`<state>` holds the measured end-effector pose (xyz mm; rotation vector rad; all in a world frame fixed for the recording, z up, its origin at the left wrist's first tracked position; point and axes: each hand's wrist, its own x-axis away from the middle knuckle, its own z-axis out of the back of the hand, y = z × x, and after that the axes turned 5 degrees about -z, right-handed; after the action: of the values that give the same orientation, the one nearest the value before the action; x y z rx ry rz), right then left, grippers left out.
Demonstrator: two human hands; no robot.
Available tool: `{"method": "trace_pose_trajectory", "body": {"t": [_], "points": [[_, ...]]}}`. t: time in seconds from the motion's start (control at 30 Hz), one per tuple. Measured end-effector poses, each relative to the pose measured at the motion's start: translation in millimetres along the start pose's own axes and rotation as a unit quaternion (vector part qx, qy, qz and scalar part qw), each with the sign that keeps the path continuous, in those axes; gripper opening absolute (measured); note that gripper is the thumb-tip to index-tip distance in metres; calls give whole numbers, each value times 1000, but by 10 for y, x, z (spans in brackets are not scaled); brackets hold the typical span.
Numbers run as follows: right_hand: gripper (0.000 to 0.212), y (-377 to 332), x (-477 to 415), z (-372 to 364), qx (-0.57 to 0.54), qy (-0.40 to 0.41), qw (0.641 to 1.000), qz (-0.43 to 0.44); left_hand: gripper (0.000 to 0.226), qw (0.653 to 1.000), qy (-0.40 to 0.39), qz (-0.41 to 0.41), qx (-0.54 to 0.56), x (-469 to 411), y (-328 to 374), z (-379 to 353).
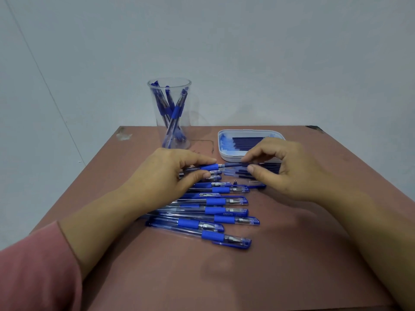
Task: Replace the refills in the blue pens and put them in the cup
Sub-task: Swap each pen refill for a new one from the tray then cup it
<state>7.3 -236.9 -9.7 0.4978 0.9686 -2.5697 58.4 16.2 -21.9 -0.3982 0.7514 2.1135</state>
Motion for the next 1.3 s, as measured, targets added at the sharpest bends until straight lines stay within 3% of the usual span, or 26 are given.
{"method": "trace_pose_trajectory", "body": {"t": [0.17, 0.57, 0.67, 0.83, 1.1, 1.3], "points": [[22, -32, -28, -115, -1, -29, 1000, 12, 29, 1000, -8, -6, 1, 0, 37, -2], [24, 13, -81, -141, 53, -7, 997, 56, 30, 1000, -17, -6, -3, 1, 3, -6], [20, 71, -58, -70, 39, -3, 999, 25, 30, 1000, -10, 1, -8, -3, -36, 6], [33, 205, -15, 165, 25, 23, 999, -12, 30, 999, 15, 27, -31, -23, -105, 34], [19, 444, -141, 33, 175, -28, 984, -4, 31, 998, 11, 40, -38, -24, -120, 13], [23, 459, -170, 24, 183, -45, 982, -8, 31, 999, 15, 39, -31, -19, -123, 21]]}}
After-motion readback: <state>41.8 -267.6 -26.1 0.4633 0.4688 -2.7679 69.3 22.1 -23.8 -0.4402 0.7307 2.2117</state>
